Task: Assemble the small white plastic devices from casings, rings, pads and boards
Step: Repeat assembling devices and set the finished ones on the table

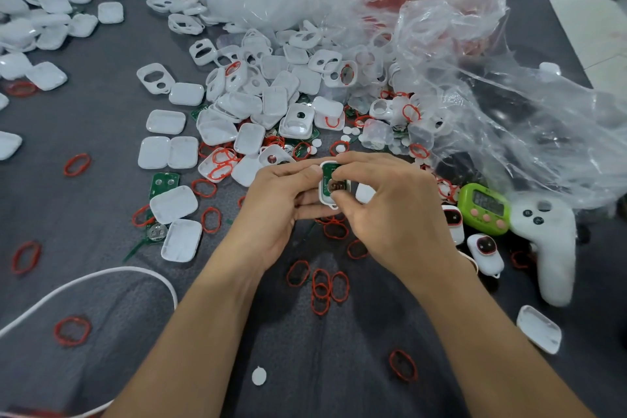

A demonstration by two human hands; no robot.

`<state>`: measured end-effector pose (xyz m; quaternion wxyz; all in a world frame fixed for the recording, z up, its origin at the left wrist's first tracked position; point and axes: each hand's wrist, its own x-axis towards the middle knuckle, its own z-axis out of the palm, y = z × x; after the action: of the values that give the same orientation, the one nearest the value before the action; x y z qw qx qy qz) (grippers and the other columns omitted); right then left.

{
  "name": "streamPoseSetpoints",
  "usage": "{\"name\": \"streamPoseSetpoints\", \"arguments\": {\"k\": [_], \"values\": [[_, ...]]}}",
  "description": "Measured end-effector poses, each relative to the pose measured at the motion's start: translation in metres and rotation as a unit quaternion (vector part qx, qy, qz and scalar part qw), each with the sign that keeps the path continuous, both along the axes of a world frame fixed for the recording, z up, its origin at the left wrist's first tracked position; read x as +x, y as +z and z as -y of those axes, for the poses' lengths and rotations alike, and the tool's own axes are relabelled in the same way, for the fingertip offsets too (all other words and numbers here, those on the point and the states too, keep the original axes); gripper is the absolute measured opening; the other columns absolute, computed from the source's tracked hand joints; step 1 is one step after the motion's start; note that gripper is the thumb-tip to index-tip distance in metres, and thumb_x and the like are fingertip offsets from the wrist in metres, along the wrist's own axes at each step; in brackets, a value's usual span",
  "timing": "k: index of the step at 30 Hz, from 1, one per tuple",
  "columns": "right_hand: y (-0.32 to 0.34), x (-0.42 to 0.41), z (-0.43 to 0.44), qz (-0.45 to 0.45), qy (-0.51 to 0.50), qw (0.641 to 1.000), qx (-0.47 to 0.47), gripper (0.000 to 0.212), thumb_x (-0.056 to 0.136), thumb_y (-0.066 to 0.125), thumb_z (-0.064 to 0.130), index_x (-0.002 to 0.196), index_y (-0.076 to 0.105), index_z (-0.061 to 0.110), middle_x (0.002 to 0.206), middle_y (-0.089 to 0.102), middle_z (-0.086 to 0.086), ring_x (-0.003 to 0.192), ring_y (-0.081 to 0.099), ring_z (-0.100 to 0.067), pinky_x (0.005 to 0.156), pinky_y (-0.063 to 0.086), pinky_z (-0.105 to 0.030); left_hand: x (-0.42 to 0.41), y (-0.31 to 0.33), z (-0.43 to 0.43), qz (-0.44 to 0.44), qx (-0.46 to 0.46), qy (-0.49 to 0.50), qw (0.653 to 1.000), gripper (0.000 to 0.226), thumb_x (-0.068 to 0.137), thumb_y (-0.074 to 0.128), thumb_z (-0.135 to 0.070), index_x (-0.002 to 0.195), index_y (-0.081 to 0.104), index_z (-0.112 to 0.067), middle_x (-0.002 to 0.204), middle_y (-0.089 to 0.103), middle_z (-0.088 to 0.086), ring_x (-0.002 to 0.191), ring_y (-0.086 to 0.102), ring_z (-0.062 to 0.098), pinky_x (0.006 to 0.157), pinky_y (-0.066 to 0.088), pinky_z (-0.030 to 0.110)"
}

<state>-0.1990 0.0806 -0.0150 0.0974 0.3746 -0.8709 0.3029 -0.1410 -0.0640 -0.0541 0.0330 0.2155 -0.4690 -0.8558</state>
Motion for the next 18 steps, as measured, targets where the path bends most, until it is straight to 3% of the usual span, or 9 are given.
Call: {"name": "streamPoseSetpoints", "arguments": {"k": [4,9,18], "values": [[0.0014,0.0006,0.0003,0.025,0.001,1.0,-0.014,0.019,0.072,0.084,0.007,0.088,0.082,0.017,0.106,0.079,0.004,0.099,0.071,-0.012,0.09,0.053,-0.028,-0.0001,-0.001,0.0008,-0.004,0.002,-0.005,1.0,0.032,0.103,0.053,-0.008,0.099,0.083,-0.015,0.095,0.079,0.012,0.08,0.077,0.019,0.066,0.063,0.032],[0.003,0.0003,-0.0014,0.056,0.003,0.998,-0.013,0.02,0.075,0.085,0.008,0.092,0.083,0.017,0.109,0.079,0.004,0.102,0.071,-0.01,0.088,0.06,-0.036,0.0003,-0.002,0.0013,-0.004,-0.001,-0.007,1.0,0.03,0.103,0.053,-0.007,0.101,0.083,-0.013,0.096,0.079,0.013,0.081,0.077,0.02,0.067,0.063,0.033],[-0.0028,0.0036,-0.0015,0.02,0.001,1.0,-0.022,0.023,0.071,0.087,0.005,0.092,0.081,0.014,0.106,0.078,0.003,0.097,0.072,-0.017,0.082,0.061,-0.039,0.0004,-0.0022,0.0011,-0.008,-0.006,-0.011,1.0,0.027,0.102,0.055,-0.008,0.104,0.081,-0.01,0.094,0.079,0.012,0.077,0.076,0.018,0.066,0.063,0.031]]}}
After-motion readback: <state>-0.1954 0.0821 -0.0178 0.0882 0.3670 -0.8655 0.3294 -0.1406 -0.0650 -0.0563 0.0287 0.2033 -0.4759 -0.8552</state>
